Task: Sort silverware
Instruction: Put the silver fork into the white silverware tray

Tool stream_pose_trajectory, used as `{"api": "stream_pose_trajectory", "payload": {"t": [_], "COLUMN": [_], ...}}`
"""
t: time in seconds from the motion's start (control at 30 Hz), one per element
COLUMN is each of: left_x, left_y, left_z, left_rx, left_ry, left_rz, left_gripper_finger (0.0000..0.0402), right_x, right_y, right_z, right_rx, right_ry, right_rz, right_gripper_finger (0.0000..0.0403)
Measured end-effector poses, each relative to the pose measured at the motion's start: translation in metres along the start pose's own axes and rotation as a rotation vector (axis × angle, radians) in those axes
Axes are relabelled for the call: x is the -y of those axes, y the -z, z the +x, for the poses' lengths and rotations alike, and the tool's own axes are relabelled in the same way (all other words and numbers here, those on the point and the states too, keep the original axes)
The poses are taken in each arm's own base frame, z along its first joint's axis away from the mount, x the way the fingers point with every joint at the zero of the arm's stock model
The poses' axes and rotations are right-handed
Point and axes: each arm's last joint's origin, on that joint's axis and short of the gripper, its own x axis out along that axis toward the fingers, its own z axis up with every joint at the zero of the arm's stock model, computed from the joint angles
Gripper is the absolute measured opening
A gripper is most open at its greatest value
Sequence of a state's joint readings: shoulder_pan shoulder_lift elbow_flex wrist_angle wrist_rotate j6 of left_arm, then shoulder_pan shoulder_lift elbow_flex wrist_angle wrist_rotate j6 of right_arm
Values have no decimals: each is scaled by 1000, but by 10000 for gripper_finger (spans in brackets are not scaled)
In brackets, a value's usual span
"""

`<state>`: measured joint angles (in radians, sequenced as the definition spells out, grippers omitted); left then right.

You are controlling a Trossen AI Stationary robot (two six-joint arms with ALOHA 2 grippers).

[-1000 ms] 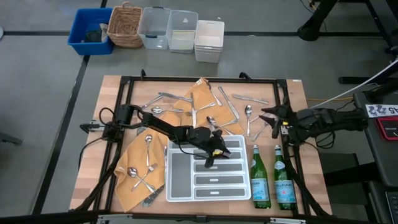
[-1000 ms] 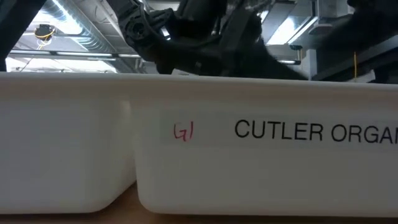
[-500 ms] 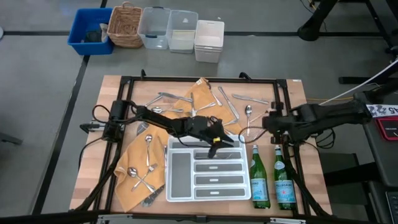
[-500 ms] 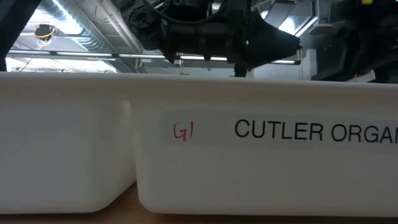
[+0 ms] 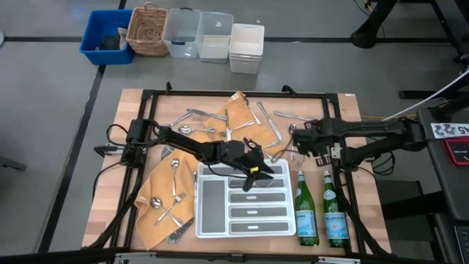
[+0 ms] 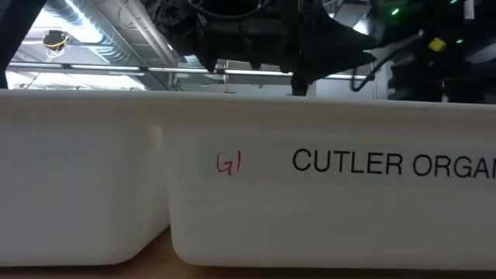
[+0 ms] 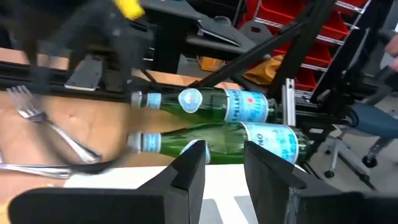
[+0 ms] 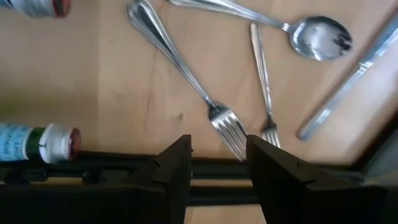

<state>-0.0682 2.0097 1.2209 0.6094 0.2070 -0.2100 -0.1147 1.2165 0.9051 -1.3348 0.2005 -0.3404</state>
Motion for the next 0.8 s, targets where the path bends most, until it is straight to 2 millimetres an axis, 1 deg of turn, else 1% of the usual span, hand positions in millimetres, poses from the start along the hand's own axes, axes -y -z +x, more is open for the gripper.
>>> {"api": "stream_pose_trajectory", "payload": {"t": [0.1, 0.2, 0.27, 0.4, 0.57, 0.8], "left_x": [3, 4, 4, 5, 10, 11], "left_y": [-1, -6, -9, -16, -29, -50], "left_z": [-1, -4, -8, -18, -36, -65], "left_rx": [-3, -17, -45, -120, -206, -286], "left_ry": [5, 2, -7, -27, -44, -80], "left_rz": [1, -2, -9, 14, 18, 41], "left_gripper_finger": [98, 98, 98, 98, 98, 98], "right_x": [14, 25, 30, 36, 30, 18], "right_y": [-1, -1, -1, -1, -3, 5], "right_z": [5, 10, 12, 19, 42, 69], "right_rx": [44, 80, 92, 80, 58, 2], "right_ry": [-80, -110, -133, -177, -211, -238], "right_rz": [-3, -12, -16, -21, -54, -61], "right_gripper_finger": [156, 156, 156, 156, 156, 156]}}
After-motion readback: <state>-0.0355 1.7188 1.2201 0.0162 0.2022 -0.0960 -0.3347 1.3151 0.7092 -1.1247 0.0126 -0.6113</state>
